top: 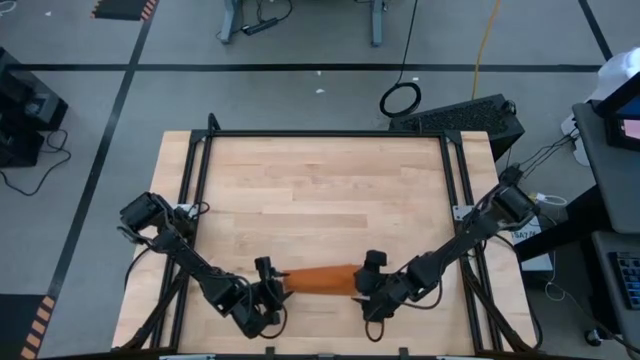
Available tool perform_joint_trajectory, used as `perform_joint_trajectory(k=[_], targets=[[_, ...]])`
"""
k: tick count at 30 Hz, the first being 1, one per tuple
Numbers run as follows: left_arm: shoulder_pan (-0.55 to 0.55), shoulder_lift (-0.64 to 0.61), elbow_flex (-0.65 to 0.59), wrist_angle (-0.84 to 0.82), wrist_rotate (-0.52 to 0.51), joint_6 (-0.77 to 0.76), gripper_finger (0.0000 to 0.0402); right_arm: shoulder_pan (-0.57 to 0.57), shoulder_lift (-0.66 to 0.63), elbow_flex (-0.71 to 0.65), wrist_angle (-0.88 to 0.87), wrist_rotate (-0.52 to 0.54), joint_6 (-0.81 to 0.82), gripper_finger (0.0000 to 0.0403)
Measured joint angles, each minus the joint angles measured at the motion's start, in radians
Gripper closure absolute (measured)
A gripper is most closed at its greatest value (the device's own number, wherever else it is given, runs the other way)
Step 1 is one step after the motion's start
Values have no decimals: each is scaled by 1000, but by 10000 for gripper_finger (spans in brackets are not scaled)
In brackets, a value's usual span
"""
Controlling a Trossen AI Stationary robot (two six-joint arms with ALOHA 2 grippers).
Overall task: Roll towel
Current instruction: Roll the brown towel
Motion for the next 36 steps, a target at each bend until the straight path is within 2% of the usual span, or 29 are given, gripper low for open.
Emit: perform_joint_trajectory(k=[5, 10, 14, 18, 23, 29, 33, 36], targets=[[-1, 0, -2, -3, 3, 5, 159, -18, 68, -28, 77, 1, 14, 42], [1, 0, -4, -34, 6, 27, 159, -29, 71, -26, 70, -19, 14, 36], [11, 0, -8, -35, 51, 27, 159, -23, 25, 13, -18, -25, -14, 41], [27, 0, -10, -31, 69, 6, 159, -16, 17, 57, -169, 19, -43, 41], [46, 0, -39, -2, 67, -1, 159, -44, 30, 44, -105, 15, -75, 40], [75, 0, -94, 53, 75, -26, 159, -98, 74, 12, -3, -79, -72, 13], [88, 0, -113, 69, 102, -23, 159, -125, 119, 14, 12, -70, -80, 6], [94, 0, -121, 73, 110, -22, 159, -130, 138, 17, 12, -20, -70, 25]])
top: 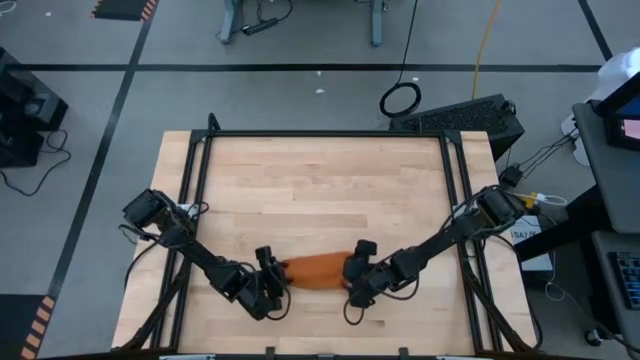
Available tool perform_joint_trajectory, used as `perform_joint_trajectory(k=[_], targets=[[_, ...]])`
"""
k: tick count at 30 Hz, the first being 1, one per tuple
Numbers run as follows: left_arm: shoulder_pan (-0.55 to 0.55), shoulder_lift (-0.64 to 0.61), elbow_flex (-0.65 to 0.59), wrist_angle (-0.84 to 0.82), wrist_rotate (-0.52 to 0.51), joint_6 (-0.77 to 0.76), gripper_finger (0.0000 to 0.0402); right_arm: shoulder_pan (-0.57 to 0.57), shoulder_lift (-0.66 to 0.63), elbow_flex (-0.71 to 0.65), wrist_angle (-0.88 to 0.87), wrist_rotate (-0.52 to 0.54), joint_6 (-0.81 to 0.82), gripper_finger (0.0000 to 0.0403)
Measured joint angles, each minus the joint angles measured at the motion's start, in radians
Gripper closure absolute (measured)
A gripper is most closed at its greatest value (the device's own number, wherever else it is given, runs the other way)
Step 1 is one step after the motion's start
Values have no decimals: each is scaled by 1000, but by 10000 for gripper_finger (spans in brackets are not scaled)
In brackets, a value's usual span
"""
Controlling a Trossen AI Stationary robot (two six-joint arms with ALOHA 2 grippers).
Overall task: Roll towel
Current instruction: Roll the brown towel
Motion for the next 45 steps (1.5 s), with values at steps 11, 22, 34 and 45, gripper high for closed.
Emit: perform_joint_trajectory(k=[11, 22, 34, 45], targets=[[-3, 2, -4, -45, -193, 150, 329, 0, 0, 18, -121, 229, -127, 303], [-14, 2, 35, -38, -481, 491, 358, -5, -4, 150, -300, 573, -398, 394], [-58, 7, 33, -94, -363, 585, 387, 61, 99, 152, -294, 509, -362, 400], [-50, 21, 33, -122, -316, 810, 380, 87, 128, 154, -299, 494, -365, 400]])
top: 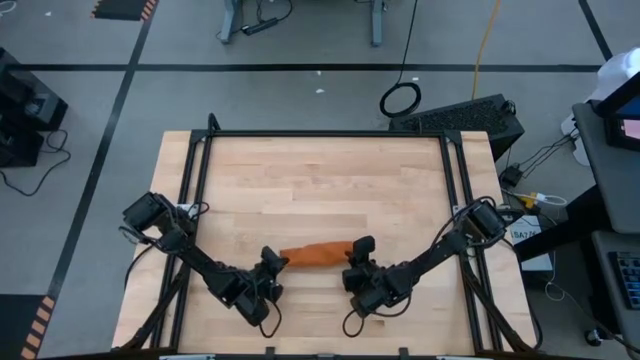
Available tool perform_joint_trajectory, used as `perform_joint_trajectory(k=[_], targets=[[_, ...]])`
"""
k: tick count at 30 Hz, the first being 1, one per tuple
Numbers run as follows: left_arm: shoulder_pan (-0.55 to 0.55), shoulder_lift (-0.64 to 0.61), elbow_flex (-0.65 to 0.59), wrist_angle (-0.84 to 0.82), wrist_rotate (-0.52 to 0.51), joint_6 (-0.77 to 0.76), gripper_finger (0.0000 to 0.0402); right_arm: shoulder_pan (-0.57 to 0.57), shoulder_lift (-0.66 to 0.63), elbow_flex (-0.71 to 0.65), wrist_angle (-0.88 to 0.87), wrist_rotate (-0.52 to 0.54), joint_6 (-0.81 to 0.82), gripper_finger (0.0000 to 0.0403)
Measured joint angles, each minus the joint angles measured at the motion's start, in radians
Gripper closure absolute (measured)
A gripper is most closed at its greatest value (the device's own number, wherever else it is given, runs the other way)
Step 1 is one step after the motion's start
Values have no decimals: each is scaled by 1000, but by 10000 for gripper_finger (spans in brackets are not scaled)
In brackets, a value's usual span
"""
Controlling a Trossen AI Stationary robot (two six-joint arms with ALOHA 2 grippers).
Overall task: Roll towel
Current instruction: Roll the brown towel
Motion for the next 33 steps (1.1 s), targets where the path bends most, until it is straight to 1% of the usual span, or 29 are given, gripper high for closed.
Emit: perform_joint_trajectory(k=[2, 4, 8, 11, 13, 17, 20, 22, 25, 30, 33], targets=[[9, -3, 2, 4, 81, -4, 371, -3, -2, 0, -2, -45, -9, 397], [13, -4, 3, 7, 133, -35, 357, -4, -3, 0, -1, -83, -19, 394], [15, -5, 3, 6, 155, -78, 318, -6, -3, 0, 0, -142, -52, 384], [9, -5, 3, 9, 161, -84, 280, -9, -4, 4, -2, -183, -54, 365], [4, -5, 4, 9, 175, -109, 253, -10, -6, 12, -5, -207, -53, 341], [-2, -2, 13, 6, 195, -160, 200, -6, -10, 33, -15, -230, -56, 275], [-18, 0, 22, 3, 200, -167, 174, -6, -29, 41, -24, -261, -47, 228], [-29, 0, 26, -1, 200, -188, 165, -3, -49, 42, -26, -301, -22, 204], [-48, -11, 28, -2, 199, -219, 163, -1, -84, 42, -67, -317, 38, 180], [-74, -16, 28, -2, 150, -245, 163, 5, -104, 43, -83, -314, 73, 160], [-87, -16, 28, -5, 115, -306, 162, 11, -104, 43, -76, -330, 98, 154]])
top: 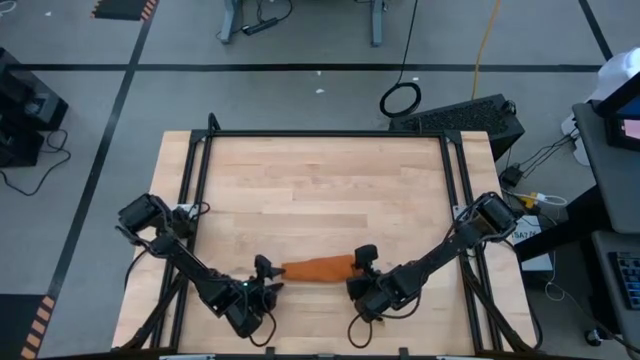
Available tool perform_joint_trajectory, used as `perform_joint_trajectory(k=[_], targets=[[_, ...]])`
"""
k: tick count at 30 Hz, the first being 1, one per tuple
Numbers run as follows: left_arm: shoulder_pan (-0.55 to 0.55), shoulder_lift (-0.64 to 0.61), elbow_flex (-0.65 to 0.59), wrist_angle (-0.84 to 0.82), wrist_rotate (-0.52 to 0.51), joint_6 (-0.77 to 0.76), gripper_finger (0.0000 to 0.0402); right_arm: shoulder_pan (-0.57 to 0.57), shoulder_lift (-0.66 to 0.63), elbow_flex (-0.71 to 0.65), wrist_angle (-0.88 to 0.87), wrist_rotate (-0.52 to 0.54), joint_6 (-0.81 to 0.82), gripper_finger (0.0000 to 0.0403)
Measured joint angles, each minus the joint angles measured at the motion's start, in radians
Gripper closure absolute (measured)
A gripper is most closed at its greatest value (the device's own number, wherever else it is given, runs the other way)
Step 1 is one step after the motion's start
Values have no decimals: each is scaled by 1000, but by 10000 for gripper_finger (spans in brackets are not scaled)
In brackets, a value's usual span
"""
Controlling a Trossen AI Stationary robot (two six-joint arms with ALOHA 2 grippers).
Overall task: Roll towel
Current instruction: Roll the brown towel, then return to Home Position
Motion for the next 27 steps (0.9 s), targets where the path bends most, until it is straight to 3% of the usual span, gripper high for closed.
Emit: perform_joint_trajectory(k=[7, 14, 22, 27], targets=[[-33, -62, 1, -1, -18, -256, 162, 30, -71, 0, -15, -123, 75, 148], [-36, -152, 0, -8, -109, -342, 173, 84, -200, -23, -25, -65, 26, 171], [39, -300, -11, 107, -75, -162, 281, 93, -457, -266, 155, -12, -79, 253], [146, -355, -112, 401, 98, 27, 369, 75, -635, -457, 338, 80, -155, 329]])
